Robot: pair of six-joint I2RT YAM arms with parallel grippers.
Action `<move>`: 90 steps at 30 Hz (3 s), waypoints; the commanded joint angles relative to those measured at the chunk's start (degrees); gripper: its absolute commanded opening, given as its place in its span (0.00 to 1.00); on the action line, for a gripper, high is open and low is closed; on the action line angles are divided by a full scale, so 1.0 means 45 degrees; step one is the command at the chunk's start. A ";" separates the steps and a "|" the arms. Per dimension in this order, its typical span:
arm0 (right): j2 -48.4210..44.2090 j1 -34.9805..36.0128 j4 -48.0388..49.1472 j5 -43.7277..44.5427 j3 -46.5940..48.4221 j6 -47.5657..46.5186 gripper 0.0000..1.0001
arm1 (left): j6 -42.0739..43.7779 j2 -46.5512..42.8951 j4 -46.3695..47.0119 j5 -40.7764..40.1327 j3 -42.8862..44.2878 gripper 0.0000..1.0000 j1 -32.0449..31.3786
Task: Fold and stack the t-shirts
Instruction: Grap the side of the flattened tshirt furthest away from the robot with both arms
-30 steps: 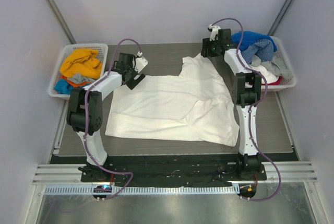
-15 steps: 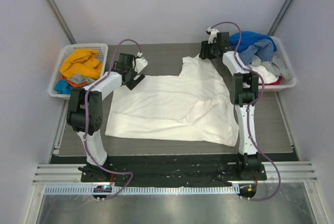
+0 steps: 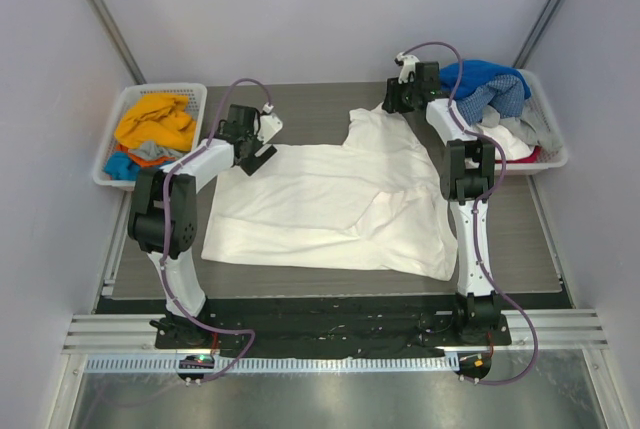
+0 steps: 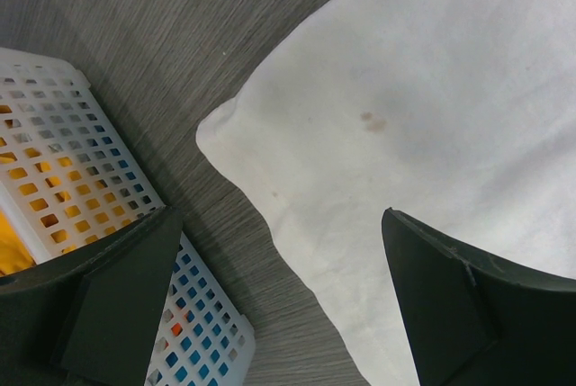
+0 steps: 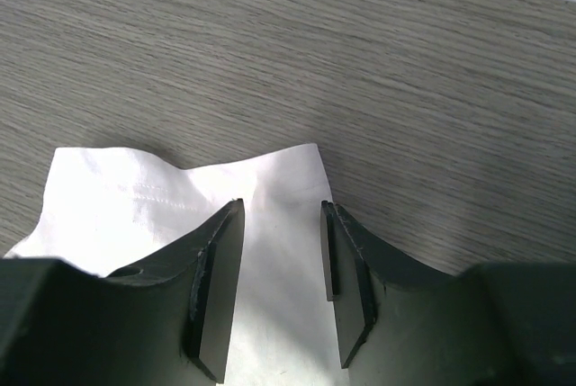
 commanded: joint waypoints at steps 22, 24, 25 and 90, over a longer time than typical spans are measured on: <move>-0.0143 0.0111 0.0528 0.0730 -0.0691 -0.1027 0.44 | 0.0560 -0.0319 0.0305 -0.0187 0.0550 1.00 0.0235; -0.0163 0.0111 0.0528 0.0848 -0.0711 -0.1280 0.43 | 0.0599 -0.0320 0.0344 -0.0187 0.0492 1.00 0.0235; -0.0182 0.0111 0.0509 0.0906 -0.0711 -0.1320 0.42 | 0.0619 -0.0300 0.0344 -0.0206 0.0492 1.00 0.0216; -0.7291 0.0130 0.0997 0.2977 -0.8113 -0.3781 0.01 | -0.1002 0.5208 -0.5944 0.3875 0.6860 0.55 0.2149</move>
